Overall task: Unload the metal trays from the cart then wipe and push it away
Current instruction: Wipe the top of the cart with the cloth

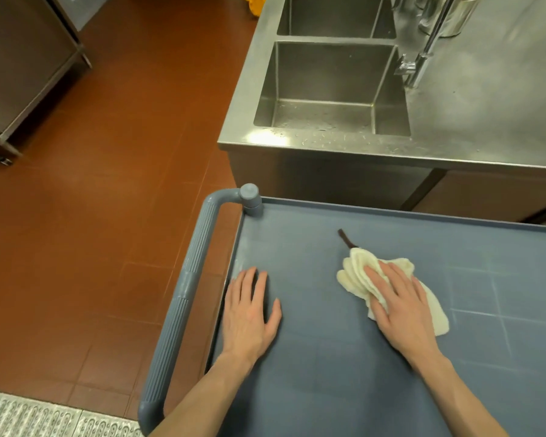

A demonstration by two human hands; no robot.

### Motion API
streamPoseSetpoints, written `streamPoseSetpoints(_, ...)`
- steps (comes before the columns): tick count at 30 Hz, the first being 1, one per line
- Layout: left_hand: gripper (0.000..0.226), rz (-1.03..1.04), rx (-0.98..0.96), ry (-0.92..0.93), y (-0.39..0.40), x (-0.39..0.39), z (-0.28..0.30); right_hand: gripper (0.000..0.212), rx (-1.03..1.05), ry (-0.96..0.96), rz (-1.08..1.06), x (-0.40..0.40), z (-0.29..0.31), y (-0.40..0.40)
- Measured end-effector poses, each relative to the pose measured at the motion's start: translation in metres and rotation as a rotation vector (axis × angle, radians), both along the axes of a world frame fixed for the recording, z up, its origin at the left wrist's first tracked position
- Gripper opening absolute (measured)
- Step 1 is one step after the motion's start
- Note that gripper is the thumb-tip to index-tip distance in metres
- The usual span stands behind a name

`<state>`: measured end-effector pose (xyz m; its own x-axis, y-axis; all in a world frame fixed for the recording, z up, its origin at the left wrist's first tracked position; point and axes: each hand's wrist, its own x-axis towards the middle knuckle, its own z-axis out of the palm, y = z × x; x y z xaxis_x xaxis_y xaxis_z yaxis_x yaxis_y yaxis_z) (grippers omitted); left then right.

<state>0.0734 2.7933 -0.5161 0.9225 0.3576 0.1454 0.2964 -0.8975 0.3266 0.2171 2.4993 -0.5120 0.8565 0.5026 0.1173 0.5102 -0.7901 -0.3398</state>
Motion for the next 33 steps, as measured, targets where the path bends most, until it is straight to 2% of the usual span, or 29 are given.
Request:
streamPoseSetpoints(10,0.052,-0.104,-0.017,-0.009,-0.040,0.085,0.007,0.056,-0.046,-0.041,-0.362,0.075,0.007,-0.089)
streamPoseSetpoints(23,0.052,-0.173,-0.029,0.018,-0.125,0.144,0.001,0.056,-0.025,-0.032,-0.476,0.133,0.010,-0.174)
streamPoseSetpoints(29,0.053,-0.087,-0.019,-0.022,-0.160,0.160,-0.003,0.053,0.015,-0.057,-0.544,0.152,0.013,-0.229)
streamPoseSetpoints(33,0.054,-0.085,0.018,-0.023,-0.164,0.159,-0.006,0.053,0.077,-0.057,-0.518,0.156,0.010,-0.229)
